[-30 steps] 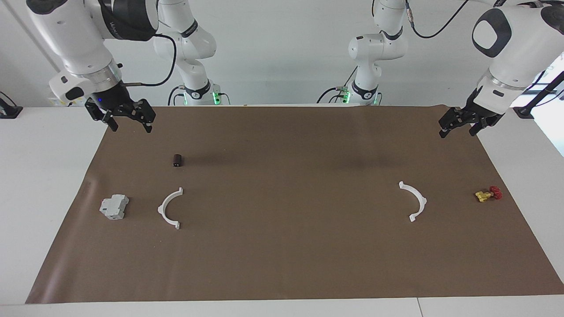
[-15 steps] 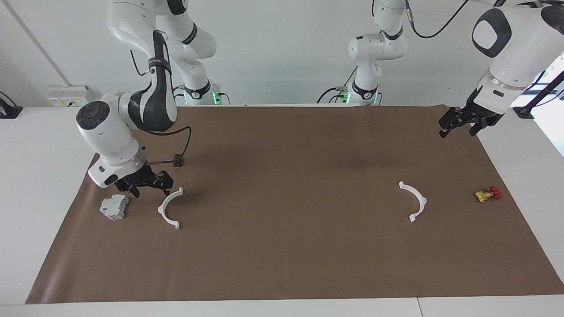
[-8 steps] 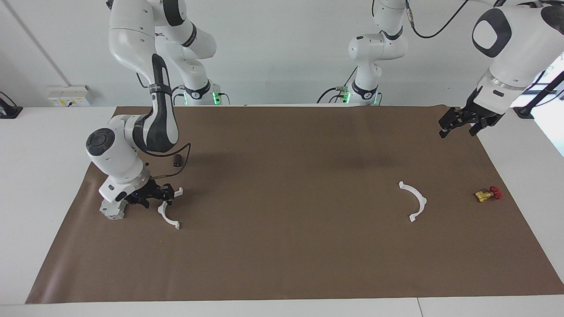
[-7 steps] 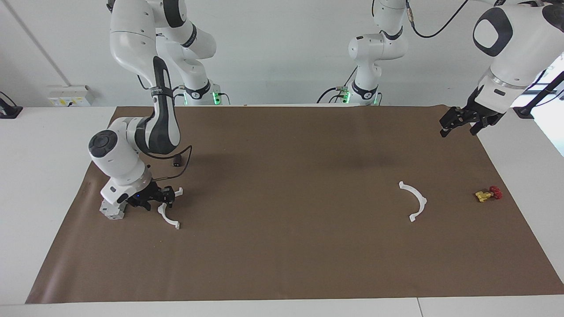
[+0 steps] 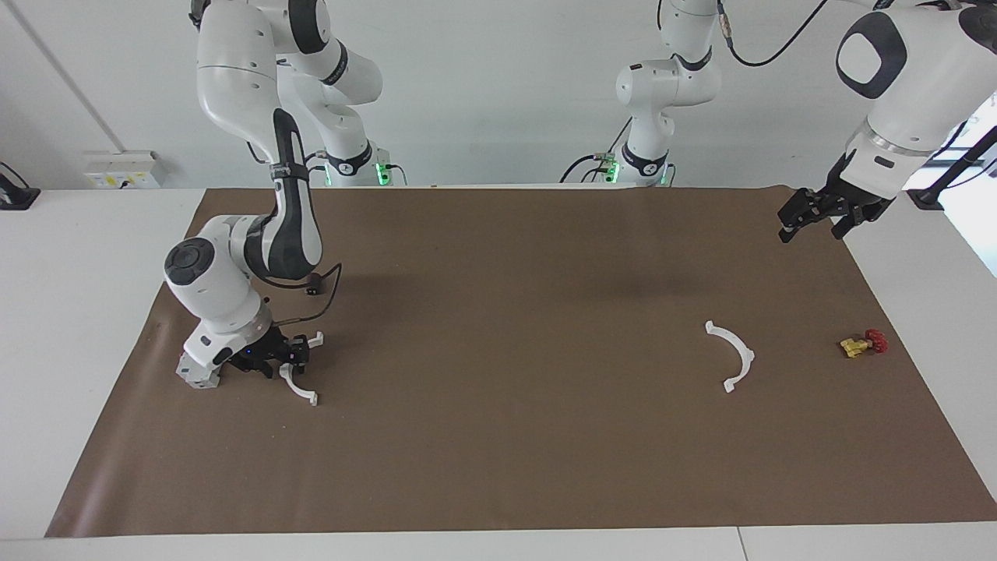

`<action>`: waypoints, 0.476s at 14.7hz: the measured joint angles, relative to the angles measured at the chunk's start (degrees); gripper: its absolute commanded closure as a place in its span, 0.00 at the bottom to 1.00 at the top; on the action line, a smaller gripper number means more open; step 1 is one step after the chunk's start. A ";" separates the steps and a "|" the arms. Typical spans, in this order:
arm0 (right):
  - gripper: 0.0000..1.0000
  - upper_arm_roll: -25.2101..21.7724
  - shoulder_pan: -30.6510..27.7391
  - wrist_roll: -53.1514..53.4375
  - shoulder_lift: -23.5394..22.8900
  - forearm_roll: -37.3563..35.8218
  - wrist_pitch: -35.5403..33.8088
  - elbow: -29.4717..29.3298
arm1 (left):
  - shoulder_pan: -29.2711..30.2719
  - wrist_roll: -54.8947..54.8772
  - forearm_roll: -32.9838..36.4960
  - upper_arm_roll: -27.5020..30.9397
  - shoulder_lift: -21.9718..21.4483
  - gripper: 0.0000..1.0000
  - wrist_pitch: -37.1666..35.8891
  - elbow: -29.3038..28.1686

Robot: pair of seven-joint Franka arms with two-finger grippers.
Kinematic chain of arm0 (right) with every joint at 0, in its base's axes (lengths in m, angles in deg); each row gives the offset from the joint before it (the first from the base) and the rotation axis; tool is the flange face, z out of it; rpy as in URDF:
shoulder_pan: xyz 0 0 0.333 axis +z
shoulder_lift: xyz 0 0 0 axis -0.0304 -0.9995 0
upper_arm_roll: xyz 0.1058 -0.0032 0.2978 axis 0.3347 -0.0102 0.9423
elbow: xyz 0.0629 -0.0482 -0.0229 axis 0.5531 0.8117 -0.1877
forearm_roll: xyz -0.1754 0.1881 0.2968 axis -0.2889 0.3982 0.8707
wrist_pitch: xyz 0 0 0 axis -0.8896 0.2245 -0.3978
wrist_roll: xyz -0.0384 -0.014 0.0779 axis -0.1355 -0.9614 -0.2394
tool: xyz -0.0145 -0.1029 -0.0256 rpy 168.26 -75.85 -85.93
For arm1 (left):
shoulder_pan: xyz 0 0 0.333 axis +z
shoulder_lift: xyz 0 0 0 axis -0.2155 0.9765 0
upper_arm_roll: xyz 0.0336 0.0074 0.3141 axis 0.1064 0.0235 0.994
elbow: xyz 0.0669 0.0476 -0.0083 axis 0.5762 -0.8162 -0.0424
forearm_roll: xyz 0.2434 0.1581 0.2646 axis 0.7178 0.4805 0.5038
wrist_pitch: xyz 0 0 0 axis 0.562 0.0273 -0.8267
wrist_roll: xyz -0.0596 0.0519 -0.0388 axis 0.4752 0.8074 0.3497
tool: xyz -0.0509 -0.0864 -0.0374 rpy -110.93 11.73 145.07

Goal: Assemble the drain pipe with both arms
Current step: 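Reach the right gripper to the nearby white half-clamp and grasp it, then grasp the other half-clamp with the left gripper while the right gripper lifts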

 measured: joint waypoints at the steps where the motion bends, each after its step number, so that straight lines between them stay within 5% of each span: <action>1: 0.52 0.00 0.00 -0.03 0.00 0.00 0.03 0.08 | -0.02 -0.01 0.00 -0.02 0.01 0.00 1.14 -0.57; 5: 0.55 0.02 0.04 -0.10 0.00 0.00 1.47 1.14 | -0.18 -0.13 0.00 -0.21 0.80 0.00 8.31 -5.18; 7: 0.72 0.02 0.08 -0.11 0.05 0.00 1.93 1.32 | -0.33 -0.21 0.00 -0.23 2.36 0.00 14.07 -8.48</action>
